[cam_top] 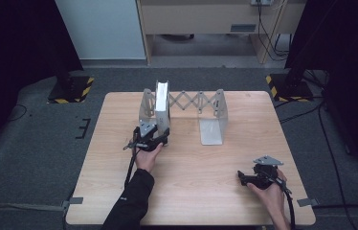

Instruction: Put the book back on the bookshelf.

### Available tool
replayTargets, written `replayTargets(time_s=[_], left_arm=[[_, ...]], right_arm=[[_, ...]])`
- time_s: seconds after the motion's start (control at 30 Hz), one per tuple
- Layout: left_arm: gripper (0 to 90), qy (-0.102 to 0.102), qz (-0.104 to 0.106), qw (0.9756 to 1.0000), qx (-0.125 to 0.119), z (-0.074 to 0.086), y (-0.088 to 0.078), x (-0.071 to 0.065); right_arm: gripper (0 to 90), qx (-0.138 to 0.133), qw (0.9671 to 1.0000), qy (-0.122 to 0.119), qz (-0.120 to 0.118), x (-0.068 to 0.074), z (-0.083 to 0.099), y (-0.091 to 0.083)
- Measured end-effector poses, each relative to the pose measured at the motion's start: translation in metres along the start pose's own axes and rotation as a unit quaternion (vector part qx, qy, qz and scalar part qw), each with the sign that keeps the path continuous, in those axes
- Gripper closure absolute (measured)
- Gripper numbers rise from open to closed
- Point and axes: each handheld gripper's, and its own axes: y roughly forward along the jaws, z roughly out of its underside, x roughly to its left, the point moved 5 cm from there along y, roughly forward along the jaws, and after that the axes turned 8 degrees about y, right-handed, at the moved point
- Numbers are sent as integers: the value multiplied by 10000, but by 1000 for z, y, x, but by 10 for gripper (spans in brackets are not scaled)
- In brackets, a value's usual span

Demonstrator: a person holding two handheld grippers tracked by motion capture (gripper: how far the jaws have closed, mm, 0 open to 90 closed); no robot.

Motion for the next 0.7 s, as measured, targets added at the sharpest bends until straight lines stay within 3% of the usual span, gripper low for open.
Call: replayTargets(time_s=[0.1,0.2,0.43,0.63,0.67,0.7], left_arm=[[382,25,204,9997,165,1,-10,-2],[359,79,295,9994,129,3,-26,-2],[302,-54,507,9984,240,19,-59,5],[279,54,640,9948,786,48,-78,4],[276,54,640,9948,786,48,-78,4],[270,135,660,9932,955,59,-83,4]], right_arm=[[64,1,10000,2,0,0,0,0],[64,3,10000,5,-5,0,0,0],[64,5,10000,6,-5,0,0,0],[64,5,10000,13,0,0,0,0],[63,5,10000,7,-5,0,0,0],[64,4,10000,9,-5,0,0,0]])
